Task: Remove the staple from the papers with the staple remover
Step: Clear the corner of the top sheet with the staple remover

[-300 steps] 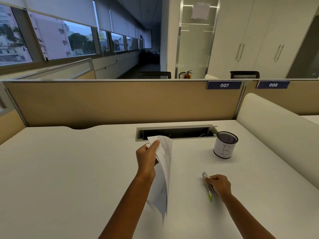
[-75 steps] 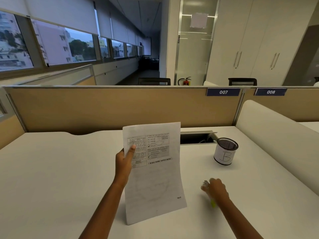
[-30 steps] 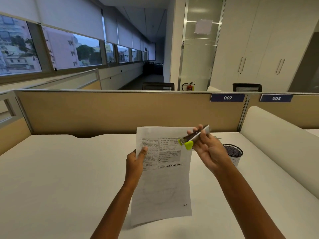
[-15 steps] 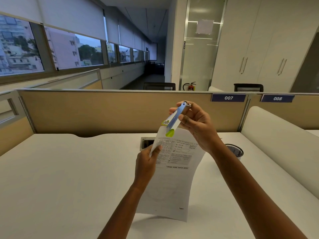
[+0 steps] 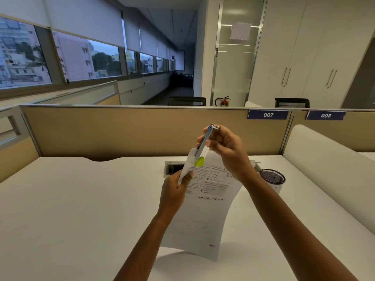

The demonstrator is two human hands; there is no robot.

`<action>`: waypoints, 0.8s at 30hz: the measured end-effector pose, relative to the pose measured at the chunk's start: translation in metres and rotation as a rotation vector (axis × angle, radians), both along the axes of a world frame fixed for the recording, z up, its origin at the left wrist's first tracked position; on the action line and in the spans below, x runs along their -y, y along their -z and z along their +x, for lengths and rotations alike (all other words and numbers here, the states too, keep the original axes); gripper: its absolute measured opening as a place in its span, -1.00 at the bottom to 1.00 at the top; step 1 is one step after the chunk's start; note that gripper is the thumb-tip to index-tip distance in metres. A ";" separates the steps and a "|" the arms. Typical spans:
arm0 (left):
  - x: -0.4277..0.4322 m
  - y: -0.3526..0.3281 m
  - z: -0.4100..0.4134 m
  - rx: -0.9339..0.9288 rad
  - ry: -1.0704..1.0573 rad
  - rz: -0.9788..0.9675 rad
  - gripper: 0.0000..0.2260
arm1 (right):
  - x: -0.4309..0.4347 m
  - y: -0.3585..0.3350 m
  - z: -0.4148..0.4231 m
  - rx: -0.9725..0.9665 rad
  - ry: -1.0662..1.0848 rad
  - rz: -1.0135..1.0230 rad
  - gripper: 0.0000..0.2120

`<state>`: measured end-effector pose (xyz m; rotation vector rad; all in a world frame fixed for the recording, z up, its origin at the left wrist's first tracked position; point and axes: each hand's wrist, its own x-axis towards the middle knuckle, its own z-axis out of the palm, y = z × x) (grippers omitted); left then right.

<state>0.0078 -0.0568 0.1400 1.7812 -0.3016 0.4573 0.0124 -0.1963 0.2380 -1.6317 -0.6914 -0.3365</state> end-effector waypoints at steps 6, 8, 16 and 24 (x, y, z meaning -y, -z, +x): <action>0.004 -0.016 -0.002 0.073 0.042 -0.039 -0.58 | -0.003 0.004 -0.001 0.017 0.049 -0.015 -0.74; 0.007 -0.021 -0.002 0.121 -0.005 -0.031 -0.52 | -0.005 0.005 -0.001 0.013 0.046 -0.013 -0.72; 0.012 -0.020 0.001 0.280 -0.191 0.035 -0.46 | -0.007 0.012 0.000 0.004 0.057 0.014 -0.69; 0.018 -0.017 -0.001 0.283 -0.274 -0.055 -0.67 | -0.017 0.013 0.003 0.040 0.079 -0.009 -0.67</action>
